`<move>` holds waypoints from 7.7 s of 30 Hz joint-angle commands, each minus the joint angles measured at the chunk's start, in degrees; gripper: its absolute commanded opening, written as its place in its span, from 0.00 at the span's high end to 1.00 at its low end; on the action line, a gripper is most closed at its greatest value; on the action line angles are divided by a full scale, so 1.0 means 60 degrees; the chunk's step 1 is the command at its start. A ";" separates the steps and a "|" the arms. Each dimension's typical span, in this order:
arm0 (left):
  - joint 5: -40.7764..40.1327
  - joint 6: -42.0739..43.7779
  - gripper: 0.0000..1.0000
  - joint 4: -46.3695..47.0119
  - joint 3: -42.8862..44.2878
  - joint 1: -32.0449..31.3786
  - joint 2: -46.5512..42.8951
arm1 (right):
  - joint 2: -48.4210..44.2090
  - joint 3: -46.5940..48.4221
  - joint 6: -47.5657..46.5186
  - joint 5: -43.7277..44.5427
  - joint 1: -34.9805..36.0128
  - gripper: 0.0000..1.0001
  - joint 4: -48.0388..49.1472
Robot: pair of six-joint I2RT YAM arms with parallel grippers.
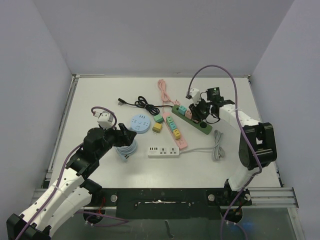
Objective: Insert the plug
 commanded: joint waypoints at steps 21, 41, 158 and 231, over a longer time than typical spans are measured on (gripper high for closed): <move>0.0090 0.0082 0.28 0.0498 0.0076 0.0048 -0.0323 | -0.0750 -0.2424 -0.0205 -0.0595 -0.0880 0.95 0.1591; 0.0189 0.0104 0.28 0.0520 0.0135 0.0048 -0.0228 | -0.1609 -0.0674 0.1537 0.0038 -0.0508 0.55 0.0095; 0.0325 0.0555 0.18 0.0099 0.1157 0.0023 0.1928 | -0.1625 0.0064 0.2214 0.1122 -0.0117 0.57 0.0226; 0.3242 0.4464 0.71 0.6087 0.2954 -0.2413 0.7369 | -0.6621 -0.3740 1.0570 -0.2722 0.0971 0.42 0.1968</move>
